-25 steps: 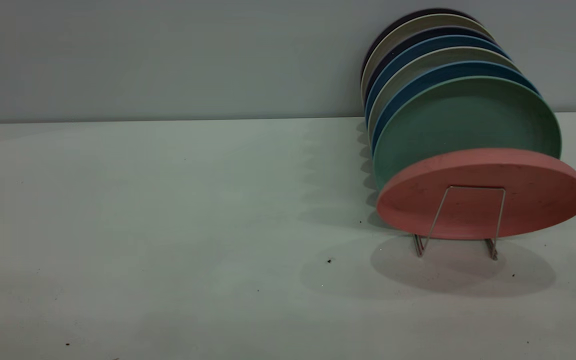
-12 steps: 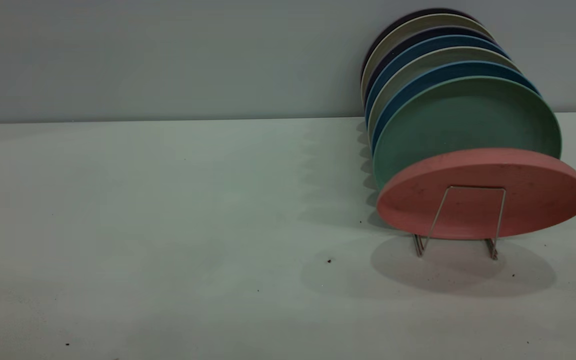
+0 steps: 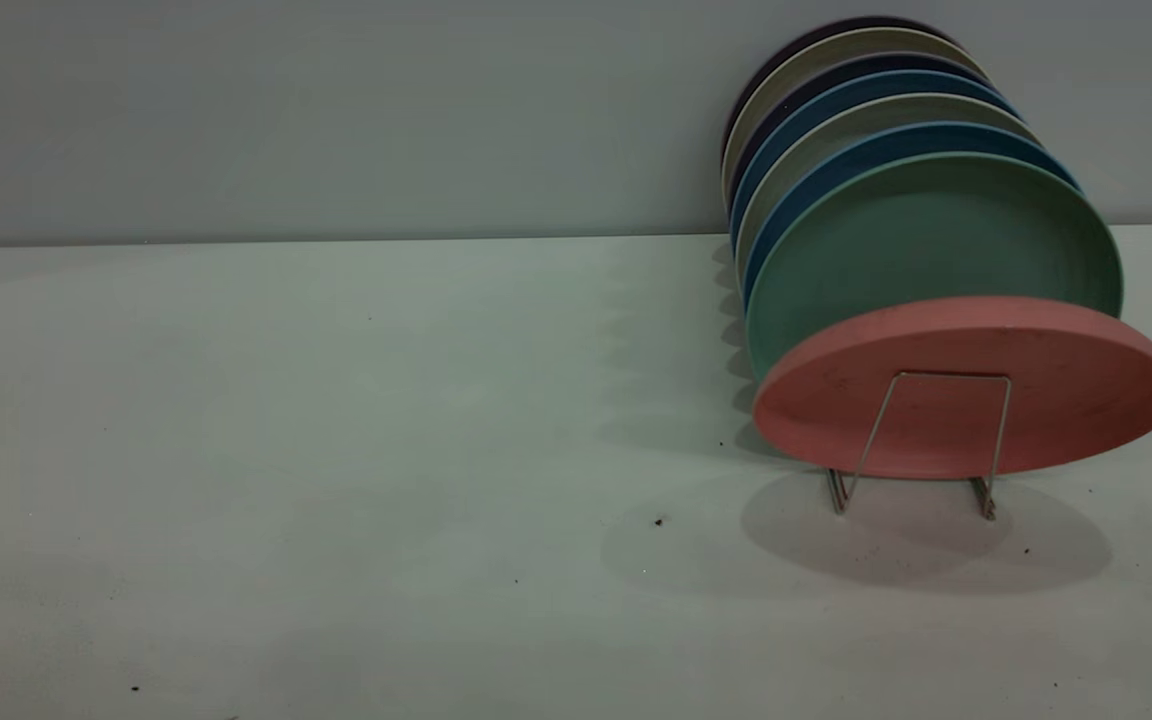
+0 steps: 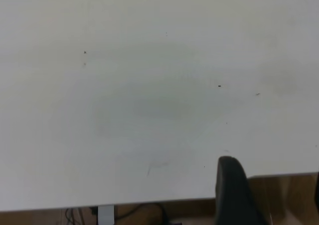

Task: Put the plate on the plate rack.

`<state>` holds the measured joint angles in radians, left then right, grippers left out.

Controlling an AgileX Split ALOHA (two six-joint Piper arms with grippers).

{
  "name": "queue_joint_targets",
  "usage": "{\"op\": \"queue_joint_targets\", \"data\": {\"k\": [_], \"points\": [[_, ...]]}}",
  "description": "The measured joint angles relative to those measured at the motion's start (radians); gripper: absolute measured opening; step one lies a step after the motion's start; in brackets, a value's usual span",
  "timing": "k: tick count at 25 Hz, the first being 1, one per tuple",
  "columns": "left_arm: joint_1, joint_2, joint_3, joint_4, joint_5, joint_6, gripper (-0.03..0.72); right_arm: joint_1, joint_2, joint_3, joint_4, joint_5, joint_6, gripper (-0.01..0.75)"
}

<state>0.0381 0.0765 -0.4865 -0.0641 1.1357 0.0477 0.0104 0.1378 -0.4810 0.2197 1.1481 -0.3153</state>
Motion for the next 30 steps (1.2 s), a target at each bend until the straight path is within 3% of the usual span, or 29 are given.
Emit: {"op": "queue_joint_targets", "data": {"k": [30], "points": [[0.0,-0.099,0.0,-0.001,-0.001,0.0,0.423,0.0,-0.155,0.0,0.006,0.003,0.002,0.437]]}}
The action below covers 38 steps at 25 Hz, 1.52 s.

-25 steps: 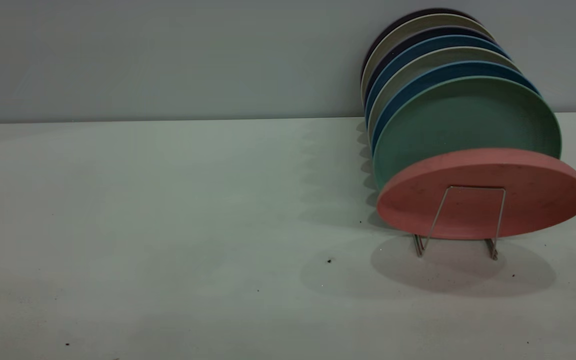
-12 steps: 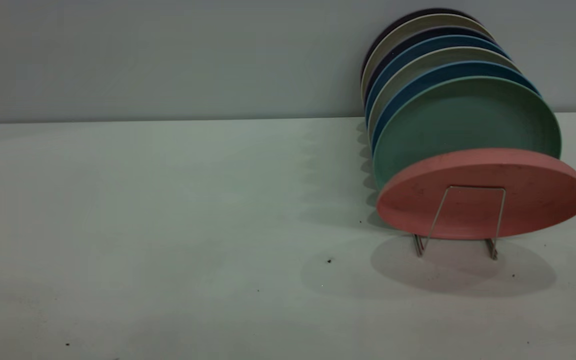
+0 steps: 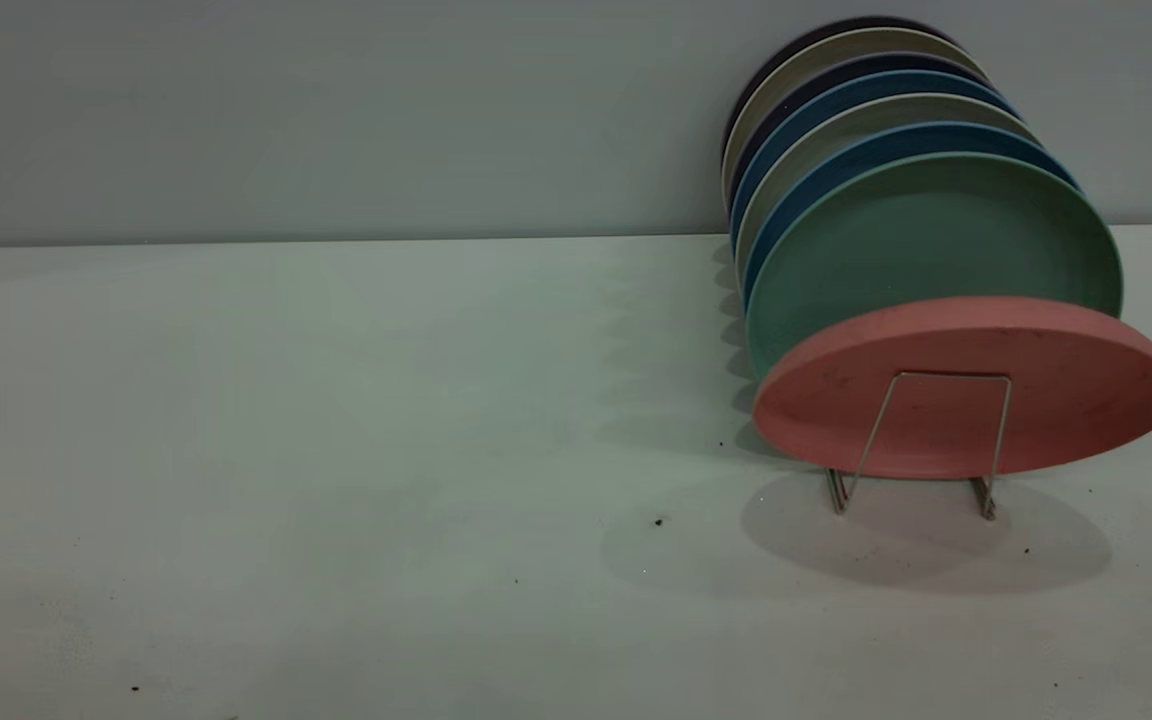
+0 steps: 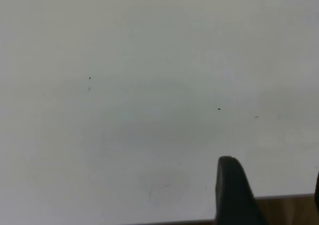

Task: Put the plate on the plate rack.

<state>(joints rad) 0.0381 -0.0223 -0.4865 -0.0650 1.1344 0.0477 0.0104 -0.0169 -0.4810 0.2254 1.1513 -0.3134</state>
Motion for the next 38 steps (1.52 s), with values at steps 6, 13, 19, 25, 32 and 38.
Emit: {"op": "queue_joint_targets", "data": {"k": [6,13,19,25,32,38], "points": [[0.0,0.0,0.0,0.0,0.0,0.0,0.423,0.0,0.0,0.0,0.0,0.0,0.0,0.437],[0.0,0.0,0.0,0.0,0.0,0.0,0.423,0.0,0.0,0.0,-0.011,0.0,0.003,0.437],[0.0,0.0,0.0,0.0,0.0,0.0,0.424,0.0,0.0,0.0,-0.071,-0.003,0.089,0.433],[0.0,0.0,0.0,0.0,0.0,0.0,0.424,0.0,-0.001,0.001,-0.146,-0.004,0.195,0.414],[0.0,0.0,0.0,0.0,0.0,0.0,0.424,0.0,-0.002,0.001,-0.153,-0.004,0.206,0.413],[0.0,0.0,0.0,0.0,0.0,0.001,0.424,0.0,-0.002,0.001,-0.154,-0.005,0.207,0.412]]}}
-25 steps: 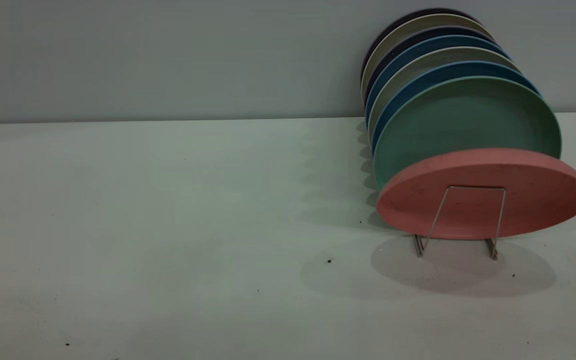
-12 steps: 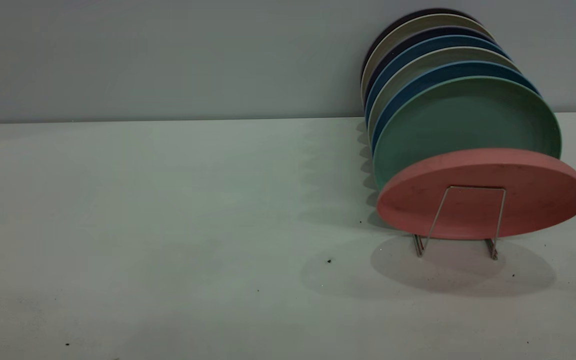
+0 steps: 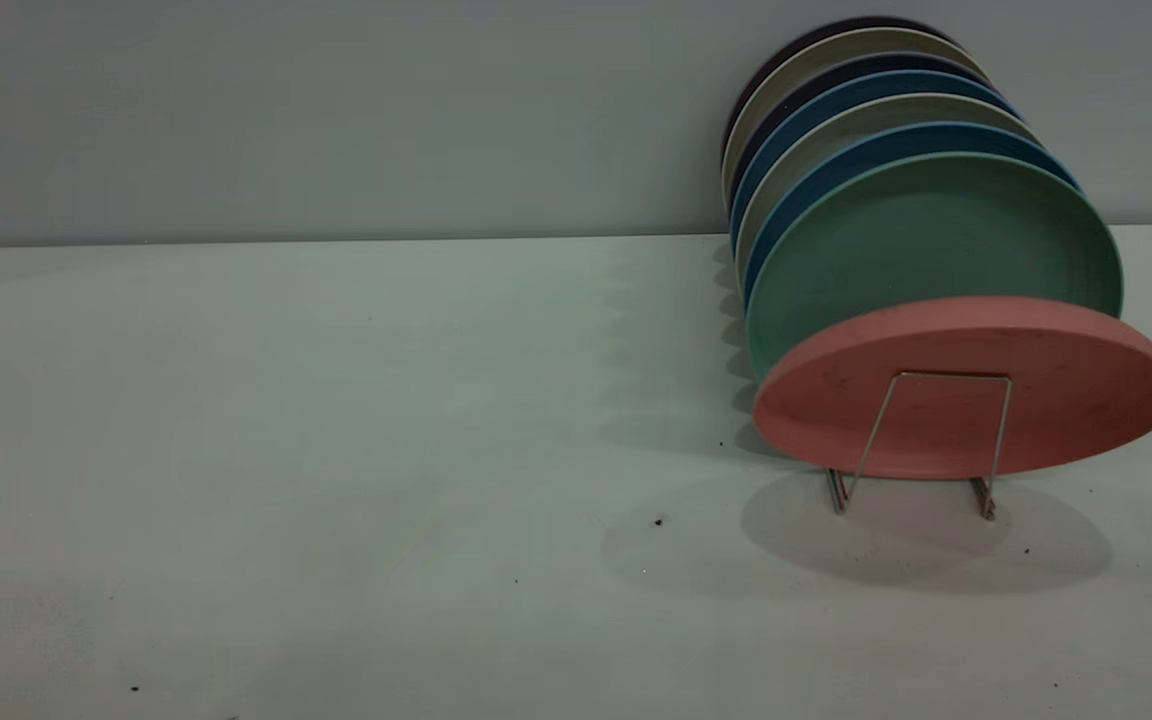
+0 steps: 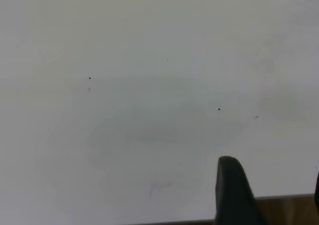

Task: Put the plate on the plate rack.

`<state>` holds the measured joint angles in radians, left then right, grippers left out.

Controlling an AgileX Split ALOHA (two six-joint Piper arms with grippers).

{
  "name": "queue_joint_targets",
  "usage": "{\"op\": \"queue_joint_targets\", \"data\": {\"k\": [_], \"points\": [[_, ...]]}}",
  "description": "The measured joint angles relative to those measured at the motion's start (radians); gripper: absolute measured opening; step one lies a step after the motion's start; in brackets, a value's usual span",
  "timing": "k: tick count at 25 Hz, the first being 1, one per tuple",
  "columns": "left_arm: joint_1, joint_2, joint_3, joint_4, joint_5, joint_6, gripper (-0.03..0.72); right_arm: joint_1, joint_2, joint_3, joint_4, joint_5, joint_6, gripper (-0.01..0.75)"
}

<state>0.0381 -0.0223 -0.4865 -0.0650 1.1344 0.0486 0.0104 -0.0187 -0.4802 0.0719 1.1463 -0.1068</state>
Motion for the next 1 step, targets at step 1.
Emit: {"op": "queue_joint_targets", "data": {"k": [1], "points": [[0.0,0.0,0.0,0.0,0.0,0.0,0.424,0.0,0.0,0.0,0.0,0.0,0.0,0.412]]}}
